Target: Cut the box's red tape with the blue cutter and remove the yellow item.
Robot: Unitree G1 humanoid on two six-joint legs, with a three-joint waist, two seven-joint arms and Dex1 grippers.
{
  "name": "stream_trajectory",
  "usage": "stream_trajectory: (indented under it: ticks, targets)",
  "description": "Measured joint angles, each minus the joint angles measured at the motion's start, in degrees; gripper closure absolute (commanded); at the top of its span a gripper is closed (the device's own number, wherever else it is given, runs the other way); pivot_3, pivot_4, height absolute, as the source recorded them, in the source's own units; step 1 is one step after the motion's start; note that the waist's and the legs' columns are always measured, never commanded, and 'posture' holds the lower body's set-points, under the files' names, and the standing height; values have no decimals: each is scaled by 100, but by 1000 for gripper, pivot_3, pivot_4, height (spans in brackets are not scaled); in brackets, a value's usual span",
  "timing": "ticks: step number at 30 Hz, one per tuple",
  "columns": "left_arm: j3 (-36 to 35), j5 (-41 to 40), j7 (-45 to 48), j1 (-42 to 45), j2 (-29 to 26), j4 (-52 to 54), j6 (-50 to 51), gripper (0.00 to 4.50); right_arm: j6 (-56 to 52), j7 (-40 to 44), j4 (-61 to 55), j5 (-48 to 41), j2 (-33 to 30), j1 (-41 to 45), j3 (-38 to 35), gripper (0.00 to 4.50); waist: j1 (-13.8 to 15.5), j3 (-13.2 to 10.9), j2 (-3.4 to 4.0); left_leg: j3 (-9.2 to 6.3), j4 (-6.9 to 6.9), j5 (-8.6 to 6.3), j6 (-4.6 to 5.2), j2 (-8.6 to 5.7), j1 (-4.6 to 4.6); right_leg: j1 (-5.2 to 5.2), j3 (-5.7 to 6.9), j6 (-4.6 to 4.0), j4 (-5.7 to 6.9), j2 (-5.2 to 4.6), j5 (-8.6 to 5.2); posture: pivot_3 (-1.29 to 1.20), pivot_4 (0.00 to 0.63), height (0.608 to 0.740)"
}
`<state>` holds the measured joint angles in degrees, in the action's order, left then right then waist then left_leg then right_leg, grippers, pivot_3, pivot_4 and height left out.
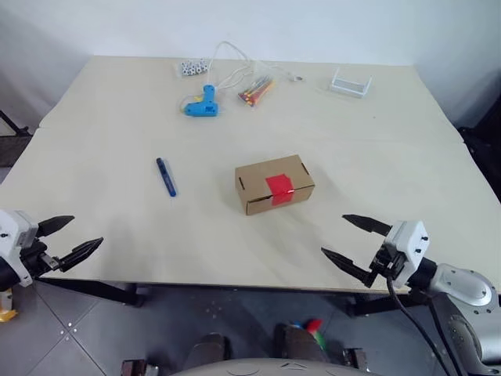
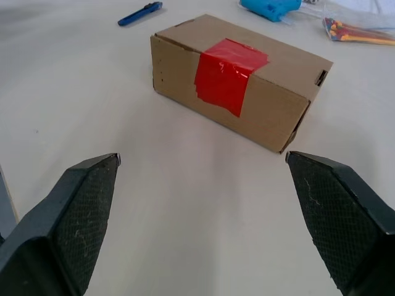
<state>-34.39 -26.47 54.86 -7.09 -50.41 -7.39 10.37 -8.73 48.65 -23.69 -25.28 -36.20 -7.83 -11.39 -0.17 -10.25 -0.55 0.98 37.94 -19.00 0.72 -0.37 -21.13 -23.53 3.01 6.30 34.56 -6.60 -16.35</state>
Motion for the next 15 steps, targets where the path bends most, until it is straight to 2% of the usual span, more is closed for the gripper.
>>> stream_trajectory:
  ticks: [4,6,8,11,15]
  targets:
    - [57,-7,9,9,0,0,53,24,-1,-57,0,11,35,20,0,0,0,0,0,0,1,0,-1,0,1,-1,0,1,8,0,0,0,150,740]
    - [78,-35,111,6,0,4,153,416,-7,-92,0,13,51,25,11,0,-1,0,0,0,1,0,-1,0,1,-2,1,1,9,1,0,0,150,740]
    - [127,-48,230,21,-1,28,227,925,-94,-171,-43,7,74,29,40,386,-2,0,0,0,1,-1,-2,0,2,-2,1,1,10,1,0,0,150,740]
    - [423,-28,293,363,3,90,304,1817,-392,-267,-165,4,72,59,229,1251,4,0,0,0,7,0,-2,2,2,-2,1,1,15,1,0,0,150,740]
    - [1664,177,204,2170,400,266,369,3098,-746,-492,-308,310,134,460,910,2646,168,3,-1,-10,39,10,1,-12,-6,8,1,4,27,2,2,0,150,740]
